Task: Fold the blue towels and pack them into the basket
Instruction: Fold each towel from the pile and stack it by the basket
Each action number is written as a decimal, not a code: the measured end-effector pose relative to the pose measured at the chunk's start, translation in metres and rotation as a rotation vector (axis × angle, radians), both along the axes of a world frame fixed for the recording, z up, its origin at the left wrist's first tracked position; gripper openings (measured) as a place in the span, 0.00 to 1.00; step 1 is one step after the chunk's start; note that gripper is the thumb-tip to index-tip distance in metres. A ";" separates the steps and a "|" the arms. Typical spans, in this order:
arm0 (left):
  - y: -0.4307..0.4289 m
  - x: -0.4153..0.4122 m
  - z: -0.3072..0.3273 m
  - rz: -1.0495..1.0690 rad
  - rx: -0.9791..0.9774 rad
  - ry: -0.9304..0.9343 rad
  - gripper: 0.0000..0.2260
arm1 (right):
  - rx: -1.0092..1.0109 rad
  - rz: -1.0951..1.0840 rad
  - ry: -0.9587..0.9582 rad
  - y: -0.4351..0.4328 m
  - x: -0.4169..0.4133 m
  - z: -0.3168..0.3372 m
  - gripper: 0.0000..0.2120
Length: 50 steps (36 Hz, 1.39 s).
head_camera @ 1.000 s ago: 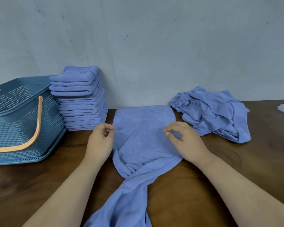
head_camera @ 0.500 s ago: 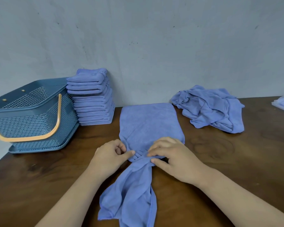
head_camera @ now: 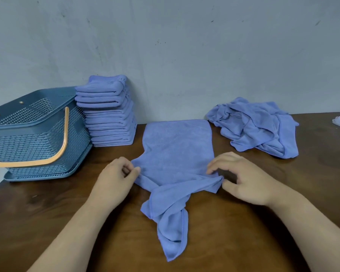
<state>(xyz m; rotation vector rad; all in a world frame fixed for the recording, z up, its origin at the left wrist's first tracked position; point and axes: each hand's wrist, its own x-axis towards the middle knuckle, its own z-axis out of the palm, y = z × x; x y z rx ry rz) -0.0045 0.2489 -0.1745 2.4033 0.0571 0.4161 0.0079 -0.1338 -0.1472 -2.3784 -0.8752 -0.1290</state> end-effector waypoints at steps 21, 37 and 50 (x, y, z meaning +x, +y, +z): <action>0.001 -0.012 0.008 -0.570 0.024 0.139 0.05 | 0.418 0.180 0.420 0.026 -0.020 0.017 0.14; -0.018 -0.028 0.018 -0.705 0.163 0.119 0.17 | 0.098 0.212 0.211 0.024 -0.023 0.020 0.21; -0.047 -0.025 0.009 -0.649 -0.041 -0.017 0.02 | -0.236 0.021 0.276 0.001 -0.016 0.033 0.09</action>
